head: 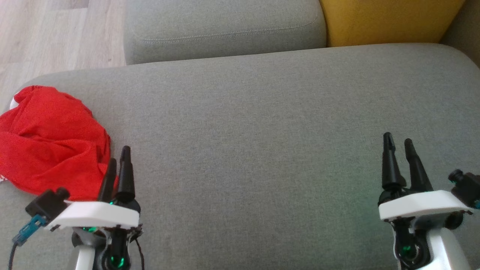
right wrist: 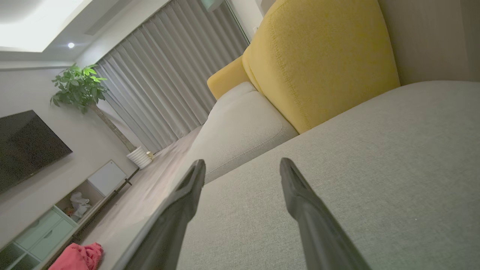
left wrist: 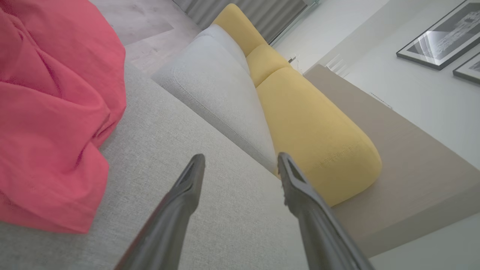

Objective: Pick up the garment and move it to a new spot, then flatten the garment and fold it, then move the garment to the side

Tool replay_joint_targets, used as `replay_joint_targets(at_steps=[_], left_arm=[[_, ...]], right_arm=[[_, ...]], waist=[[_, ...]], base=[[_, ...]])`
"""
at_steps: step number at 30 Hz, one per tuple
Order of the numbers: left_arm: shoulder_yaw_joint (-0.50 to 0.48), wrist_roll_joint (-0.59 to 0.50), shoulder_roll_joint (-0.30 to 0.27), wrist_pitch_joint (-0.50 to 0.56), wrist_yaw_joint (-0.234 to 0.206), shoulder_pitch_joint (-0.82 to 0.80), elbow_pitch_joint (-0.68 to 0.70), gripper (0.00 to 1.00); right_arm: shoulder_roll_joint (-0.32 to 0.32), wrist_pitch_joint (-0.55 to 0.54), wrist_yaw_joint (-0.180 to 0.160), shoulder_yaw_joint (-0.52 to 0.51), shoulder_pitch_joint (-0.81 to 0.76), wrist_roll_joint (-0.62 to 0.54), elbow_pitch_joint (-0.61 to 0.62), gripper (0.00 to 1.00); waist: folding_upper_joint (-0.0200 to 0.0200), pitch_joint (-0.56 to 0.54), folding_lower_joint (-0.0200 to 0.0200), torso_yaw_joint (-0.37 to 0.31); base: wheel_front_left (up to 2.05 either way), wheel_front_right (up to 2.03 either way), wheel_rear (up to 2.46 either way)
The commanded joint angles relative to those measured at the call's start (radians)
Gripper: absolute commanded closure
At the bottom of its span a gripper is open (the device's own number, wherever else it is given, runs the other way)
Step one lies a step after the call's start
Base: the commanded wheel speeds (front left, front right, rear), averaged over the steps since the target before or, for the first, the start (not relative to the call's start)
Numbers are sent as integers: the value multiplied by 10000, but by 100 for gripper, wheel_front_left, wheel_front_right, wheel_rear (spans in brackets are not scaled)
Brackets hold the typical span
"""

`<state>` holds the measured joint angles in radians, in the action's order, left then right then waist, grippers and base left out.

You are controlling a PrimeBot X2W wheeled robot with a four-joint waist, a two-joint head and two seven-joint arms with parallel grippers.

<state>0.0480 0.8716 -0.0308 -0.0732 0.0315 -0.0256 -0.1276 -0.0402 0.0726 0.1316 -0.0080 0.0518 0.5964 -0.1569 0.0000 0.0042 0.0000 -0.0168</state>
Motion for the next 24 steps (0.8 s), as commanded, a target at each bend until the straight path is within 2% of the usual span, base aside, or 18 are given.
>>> replay_joint_targets(at_steps=[1,7,24], left_arm=[[-90,-369,-127,-142,-76,-551,401,0],[177,-1703,-135,-347,-332,-581,252,0],[1163,-4501,-496,-844,-1214,-737,-196,0]], right_arm=[[-72,132,-5,202,593,-409,341,0],[-72,339,-5,363,635,-1732,276,0],[-80,840,-7,612,561,-3986,232,0]], waist=[[0,0,0,2],[0,5,0,18],[0,44,0,18]], base=[[0,0,0],[0,0,0],[0,0,0]])
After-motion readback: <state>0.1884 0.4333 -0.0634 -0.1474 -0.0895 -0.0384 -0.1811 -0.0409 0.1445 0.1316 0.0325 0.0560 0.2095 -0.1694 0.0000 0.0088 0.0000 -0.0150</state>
